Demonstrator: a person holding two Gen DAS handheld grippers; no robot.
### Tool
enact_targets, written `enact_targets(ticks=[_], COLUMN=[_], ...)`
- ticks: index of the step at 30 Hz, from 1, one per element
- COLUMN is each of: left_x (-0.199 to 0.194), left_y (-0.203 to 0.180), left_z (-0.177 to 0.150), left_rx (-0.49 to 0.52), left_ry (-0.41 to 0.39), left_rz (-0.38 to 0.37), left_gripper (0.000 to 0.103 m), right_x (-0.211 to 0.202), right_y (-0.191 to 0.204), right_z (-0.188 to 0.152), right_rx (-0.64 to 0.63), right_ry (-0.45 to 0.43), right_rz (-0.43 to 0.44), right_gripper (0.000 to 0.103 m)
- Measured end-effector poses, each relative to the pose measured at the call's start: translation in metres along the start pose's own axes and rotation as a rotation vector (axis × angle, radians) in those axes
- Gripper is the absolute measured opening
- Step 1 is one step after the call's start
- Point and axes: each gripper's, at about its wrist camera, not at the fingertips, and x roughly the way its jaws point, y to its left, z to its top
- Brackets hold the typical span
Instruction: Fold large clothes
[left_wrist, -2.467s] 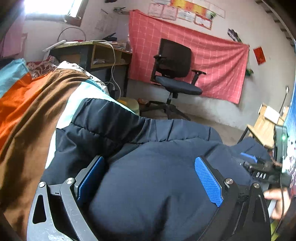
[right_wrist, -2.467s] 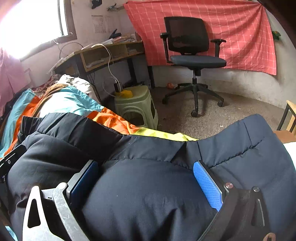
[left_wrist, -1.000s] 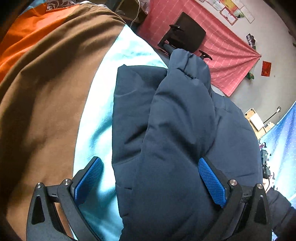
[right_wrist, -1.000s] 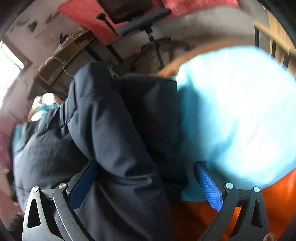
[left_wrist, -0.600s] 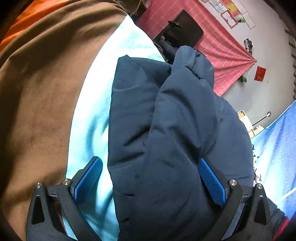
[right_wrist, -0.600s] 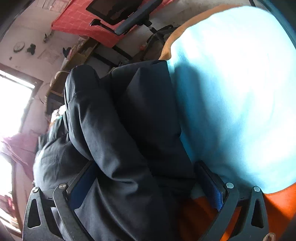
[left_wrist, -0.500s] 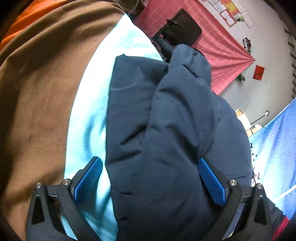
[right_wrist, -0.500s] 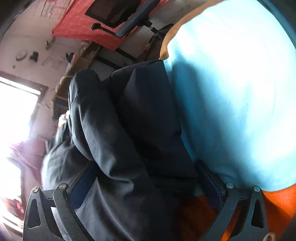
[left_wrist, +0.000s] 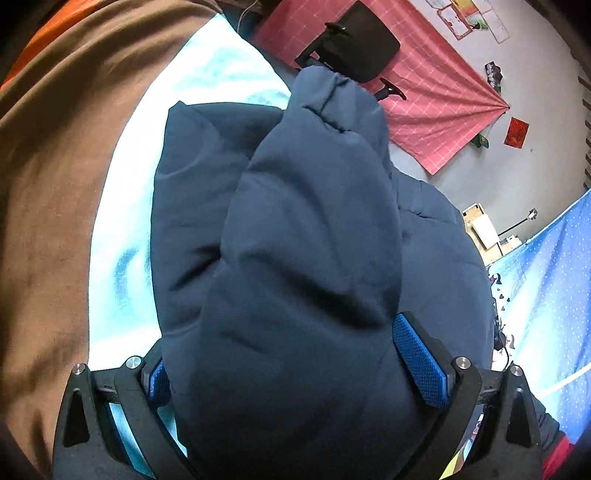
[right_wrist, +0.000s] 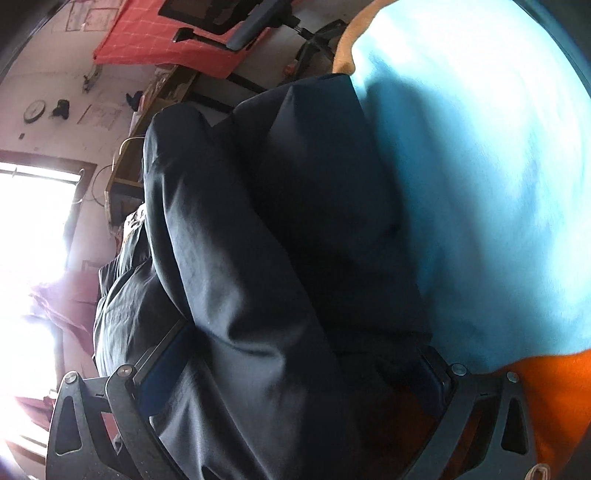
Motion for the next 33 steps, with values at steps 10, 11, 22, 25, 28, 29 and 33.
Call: enact_targets(ticks=[10, 11, 22, 25, 28, 29, 33], left_x=[-0.015, -0.015, -0.045, -0.056, -0.075, -0.081, -0.104], left_y=[-0.014, -0.017, -0.052, -0.065, -0.083, -0.086, -0.102], left_z=[-0.009, -0.010, -0.042, -0.049, -0.055, -0.057, -0.065], left_rx=[0.027, 0.030, 0.057, 0.073, 0.113, 0.117, 0.129], left_ry=[-0.038, -0.040, -0.148, -0.165, -0.185, -0.189, -0.205], left_rz=[0.062, 0.069, 0.140, 0.137, 0.137, 0.139, 0.144], left_gripper=[0.049, 0.047, 0.016, 0.015, 0.014, 0.014, 0.014], right_x=[-0.011, -0.013, -0.034, -0.042, -0.058, -0.062, -0.078], right_y=[0.033, 0.036, 0.070, 0.093, 0.113, 0.117, 0.141], right_z=[-0.011, -0.013, -0.037, -0.040, -0.046, -0.049, -0.061], right_rx=[-0.057, -0.055, -0.035, -0.059, -0.074, -0.082, -0.129], right_ry=[-0.043, -0.056, -0.177, -0.200, -0.230, -0.233, -0.231], right_rz=[-0.059, -0.062, -0.088, -0.084, -0.057, -0.054, -0.043], right_gripper=[0.060, 0.053, 0.022, 0.020, 0.019, 0.018, 0.018])
